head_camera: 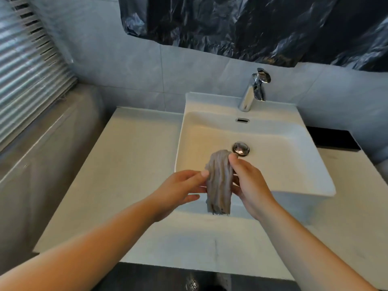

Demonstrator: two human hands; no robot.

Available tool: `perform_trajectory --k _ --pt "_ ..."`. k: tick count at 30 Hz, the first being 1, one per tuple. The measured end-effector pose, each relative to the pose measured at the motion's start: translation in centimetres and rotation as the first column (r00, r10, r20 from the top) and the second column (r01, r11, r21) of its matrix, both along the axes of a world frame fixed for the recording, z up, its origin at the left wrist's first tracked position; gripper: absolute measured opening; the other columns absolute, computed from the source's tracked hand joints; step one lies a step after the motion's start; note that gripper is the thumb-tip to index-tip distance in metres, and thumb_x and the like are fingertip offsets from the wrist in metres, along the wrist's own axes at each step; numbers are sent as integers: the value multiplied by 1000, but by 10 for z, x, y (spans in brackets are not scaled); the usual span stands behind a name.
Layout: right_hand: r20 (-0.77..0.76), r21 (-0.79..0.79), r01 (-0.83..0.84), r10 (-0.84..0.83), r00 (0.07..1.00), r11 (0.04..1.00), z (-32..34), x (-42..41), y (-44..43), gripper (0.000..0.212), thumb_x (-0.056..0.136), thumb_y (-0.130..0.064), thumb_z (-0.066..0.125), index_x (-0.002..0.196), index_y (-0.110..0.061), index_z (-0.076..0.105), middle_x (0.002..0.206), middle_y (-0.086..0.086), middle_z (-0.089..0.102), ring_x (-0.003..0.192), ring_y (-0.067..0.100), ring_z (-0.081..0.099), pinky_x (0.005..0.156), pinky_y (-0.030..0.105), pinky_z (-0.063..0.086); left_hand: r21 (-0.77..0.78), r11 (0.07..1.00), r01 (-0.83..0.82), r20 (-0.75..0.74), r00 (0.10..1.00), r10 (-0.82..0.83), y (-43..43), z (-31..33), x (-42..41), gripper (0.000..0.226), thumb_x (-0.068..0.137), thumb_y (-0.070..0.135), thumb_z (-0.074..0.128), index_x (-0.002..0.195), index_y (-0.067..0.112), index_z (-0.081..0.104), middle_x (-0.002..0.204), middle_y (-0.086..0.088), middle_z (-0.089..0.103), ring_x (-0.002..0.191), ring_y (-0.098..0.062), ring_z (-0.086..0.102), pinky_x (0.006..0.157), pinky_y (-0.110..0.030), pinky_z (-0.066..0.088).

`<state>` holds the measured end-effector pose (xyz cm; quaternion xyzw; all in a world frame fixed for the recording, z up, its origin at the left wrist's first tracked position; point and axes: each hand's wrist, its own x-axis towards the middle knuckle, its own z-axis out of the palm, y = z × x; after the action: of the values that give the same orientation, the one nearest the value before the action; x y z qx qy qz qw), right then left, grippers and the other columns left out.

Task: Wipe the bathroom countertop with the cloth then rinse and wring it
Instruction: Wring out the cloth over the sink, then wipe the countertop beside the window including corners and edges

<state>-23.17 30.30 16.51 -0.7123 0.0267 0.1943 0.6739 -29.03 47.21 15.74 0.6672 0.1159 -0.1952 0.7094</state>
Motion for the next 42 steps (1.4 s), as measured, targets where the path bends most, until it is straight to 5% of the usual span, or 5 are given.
perform_trajectory --k 6,12,18,30,42 --pt "80 -153 66 -55 995 986 -19 -35 6 36 95 -51 44 95 -22 66 95 5 72 92 22 68 90 47 53 19 999 -33 -39 999 34 -1 -17 -16 29 82 34 71 98 10 72 96 -7 71 94 -22 67 91 -39 54" --pt "-267 29 -39 45 963 999 -46 -69 -8 45 96 -53 40 116 -21 63 109 5 70 103 22 67 92 46 53 99 972 -214 39 977 211 -28 -36 -28 26 90 29 62 93 3 66 85 -8 70 78 -18 69 68 -25 57" --pt "221 -364 160 -82 972 917 -66 -73 -41 20 98 -34 46 100 -16 52 89 -6 58 78 1 56 59 6 42 448 880 -159 86 987 135 -48 -63 -42 14 89 34 62 90 21 68 85 5 67 71 -10 66 61 -14 53" --pt "447 -768 338 78 891 544 -178 -44 -152 11 90 -19 59 94 -10 54 93 7 57 82 28 54 59 36 43 915 401 43 11 992 -130 -17 -135 -110 28 94 38 51 114 22 62 109 7 59 95 -8 54 80 -18 40" --pt "432 -621 293 6 902 727 -206 -66 -54 21 93 -16 57 111 -6 61 103 6 63 94 20 55 76 23 38 930 364 50 -7 993 -120 26 -147 -136 29 94 37 52 115 20 61 112 6 58 98 -9 55 85 -20 43"
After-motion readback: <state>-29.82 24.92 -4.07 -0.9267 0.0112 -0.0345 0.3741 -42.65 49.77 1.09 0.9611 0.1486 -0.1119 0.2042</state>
